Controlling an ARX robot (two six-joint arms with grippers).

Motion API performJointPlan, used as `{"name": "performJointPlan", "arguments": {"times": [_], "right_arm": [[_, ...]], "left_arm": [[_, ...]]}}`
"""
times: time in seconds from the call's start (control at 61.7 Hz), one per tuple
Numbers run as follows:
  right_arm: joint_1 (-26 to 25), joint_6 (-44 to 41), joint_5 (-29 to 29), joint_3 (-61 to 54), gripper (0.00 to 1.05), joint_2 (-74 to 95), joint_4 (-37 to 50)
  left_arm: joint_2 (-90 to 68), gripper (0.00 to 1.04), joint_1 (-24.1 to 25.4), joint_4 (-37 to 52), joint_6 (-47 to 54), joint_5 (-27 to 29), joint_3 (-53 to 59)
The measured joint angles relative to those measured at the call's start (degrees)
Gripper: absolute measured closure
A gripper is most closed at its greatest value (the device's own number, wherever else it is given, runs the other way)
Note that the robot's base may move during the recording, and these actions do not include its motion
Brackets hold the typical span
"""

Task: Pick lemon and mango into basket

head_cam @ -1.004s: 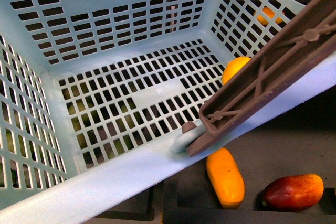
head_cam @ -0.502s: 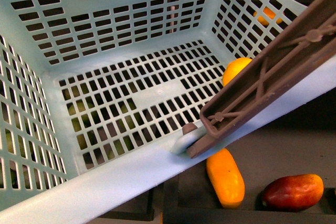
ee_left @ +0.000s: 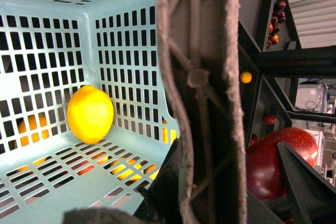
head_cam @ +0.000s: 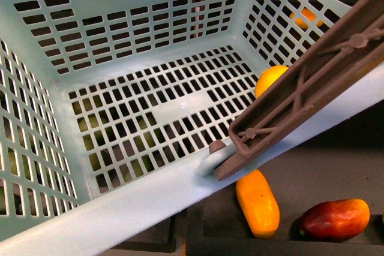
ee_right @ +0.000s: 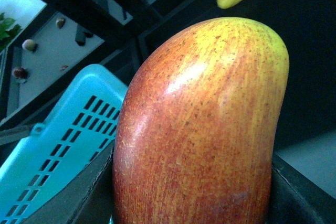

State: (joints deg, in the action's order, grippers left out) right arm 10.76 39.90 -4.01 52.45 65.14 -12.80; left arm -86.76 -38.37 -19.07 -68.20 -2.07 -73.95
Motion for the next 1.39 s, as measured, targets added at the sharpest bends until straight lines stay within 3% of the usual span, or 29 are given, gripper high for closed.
{"name": "performJointPlan", "arguments": {"times": [0.227, 0.583, 0.616, 0.842, 1.296, 1.328, 1.393], "right_arm": [[8.52, 1.75, -5.22, 4.26, 0.41, 8.66, 1.90], [14.82, 2.38, -7.85, 5.46, 0.41, 12.11, 1.31], [14.99, 2.43, -8.20, 5.46, 0.37, 12.24, 1.20], [14.82, 3.45, -9.14, 5.42, 0.07, 11.98, 1.05], [6.91, -2.60, -17.66, -2.03, 0.09, -2.60, 0.24], [6.54, -5.73, -16.09, -3.61, 0.12, -3.43, 3.93], [5.38, -15.76, -11.61, -11.15, 0.23, -5.79, 19.67]], "left_arm": [[0.00, 0.99, 0.00, 0.00, 0.00, 0.09, 0.00], [0.00, 0.99, 0.00, 0.00, 0.00, 0.07, 0.00], [0.00, 0.99, 0.00, 0.00, 0.00, 0.09, 0.00], [0.00, 0.99, 0.00, 0.00, 0.00, 0.09, 0.00], [0.00, 0.99, 0.13, 0.00, -0.02, 0.37, 0.02], [0.00, 0.99, 0.11, 0.00, -0.04, 0.31, 0.02], [0.00, 0.99, -0.07, 0.00, -0.02, -0.13, 0.02]]}}
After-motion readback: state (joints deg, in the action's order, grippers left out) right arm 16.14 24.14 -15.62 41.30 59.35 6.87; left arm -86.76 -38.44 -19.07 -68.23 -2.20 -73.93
